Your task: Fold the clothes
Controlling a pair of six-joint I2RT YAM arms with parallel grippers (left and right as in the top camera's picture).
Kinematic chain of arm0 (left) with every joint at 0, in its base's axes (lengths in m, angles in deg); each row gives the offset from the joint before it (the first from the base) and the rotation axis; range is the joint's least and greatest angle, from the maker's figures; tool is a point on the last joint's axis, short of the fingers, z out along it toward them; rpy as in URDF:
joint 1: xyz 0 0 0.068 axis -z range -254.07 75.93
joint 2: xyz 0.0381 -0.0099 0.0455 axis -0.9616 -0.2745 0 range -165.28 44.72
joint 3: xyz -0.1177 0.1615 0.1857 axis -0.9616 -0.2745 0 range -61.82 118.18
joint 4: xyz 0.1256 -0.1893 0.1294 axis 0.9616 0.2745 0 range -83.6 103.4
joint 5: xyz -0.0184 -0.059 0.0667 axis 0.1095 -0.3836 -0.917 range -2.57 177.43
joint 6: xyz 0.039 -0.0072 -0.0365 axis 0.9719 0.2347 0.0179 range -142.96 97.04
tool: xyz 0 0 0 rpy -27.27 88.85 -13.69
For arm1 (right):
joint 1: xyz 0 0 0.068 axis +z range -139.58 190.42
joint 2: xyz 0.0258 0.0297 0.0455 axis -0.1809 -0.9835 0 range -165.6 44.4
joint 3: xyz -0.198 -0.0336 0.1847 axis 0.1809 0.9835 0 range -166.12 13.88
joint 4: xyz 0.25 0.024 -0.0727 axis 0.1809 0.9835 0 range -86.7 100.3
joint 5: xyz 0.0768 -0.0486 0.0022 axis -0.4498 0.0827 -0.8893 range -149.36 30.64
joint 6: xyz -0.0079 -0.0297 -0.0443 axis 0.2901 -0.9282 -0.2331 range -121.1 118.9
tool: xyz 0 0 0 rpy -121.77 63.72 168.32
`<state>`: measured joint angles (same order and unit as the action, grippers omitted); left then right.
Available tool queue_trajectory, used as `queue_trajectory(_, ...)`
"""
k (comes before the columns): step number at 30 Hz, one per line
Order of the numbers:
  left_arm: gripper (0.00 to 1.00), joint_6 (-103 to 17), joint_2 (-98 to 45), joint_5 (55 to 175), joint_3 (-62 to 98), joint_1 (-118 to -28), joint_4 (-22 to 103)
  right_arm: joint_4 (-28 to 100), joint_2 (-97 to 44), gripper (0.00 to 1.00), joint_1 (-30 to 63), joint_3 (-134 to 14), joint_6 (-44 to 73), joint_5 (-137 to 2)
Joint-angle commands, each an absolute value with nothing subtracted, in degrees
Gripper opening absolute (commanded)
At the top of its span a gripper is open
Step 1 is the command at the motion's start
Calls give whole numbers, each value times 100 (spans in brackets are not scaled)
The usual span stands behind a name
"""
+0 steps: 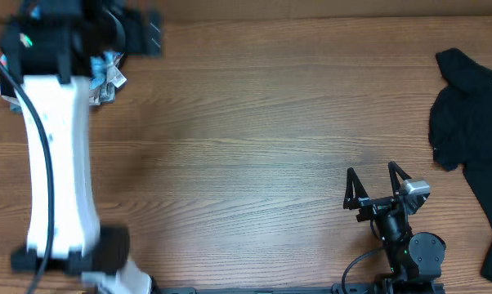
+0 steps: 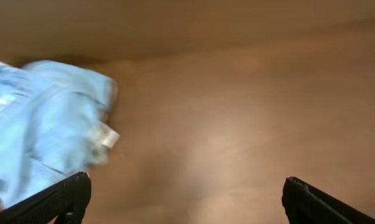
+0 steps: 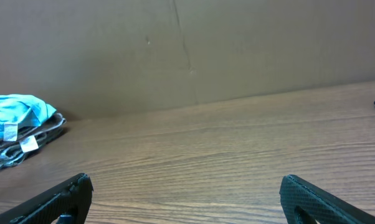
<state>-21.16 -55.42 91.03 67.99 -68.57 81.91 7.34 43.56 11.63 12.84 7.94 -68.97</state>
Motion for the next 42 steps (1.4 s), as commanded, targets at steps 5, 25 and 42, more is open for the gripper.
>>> queue_trajectory(5, 100, -2127, -2832, 9195, 2942, -6225, 6328, 703, 4424, 100, 1196, 1343, 811, -6840)
queue_trajectory(25, 100, -2516, 3456, 9249, -4837, -7417, 1183, 703, 4424, 100, 1196, 1343, 811, -6842)
queue_trajectory(42, 100, -2813, 4455, 9190, -6153, -7819, 1085, 703, 4424, 100, 1196, 1343, 811, -6840)
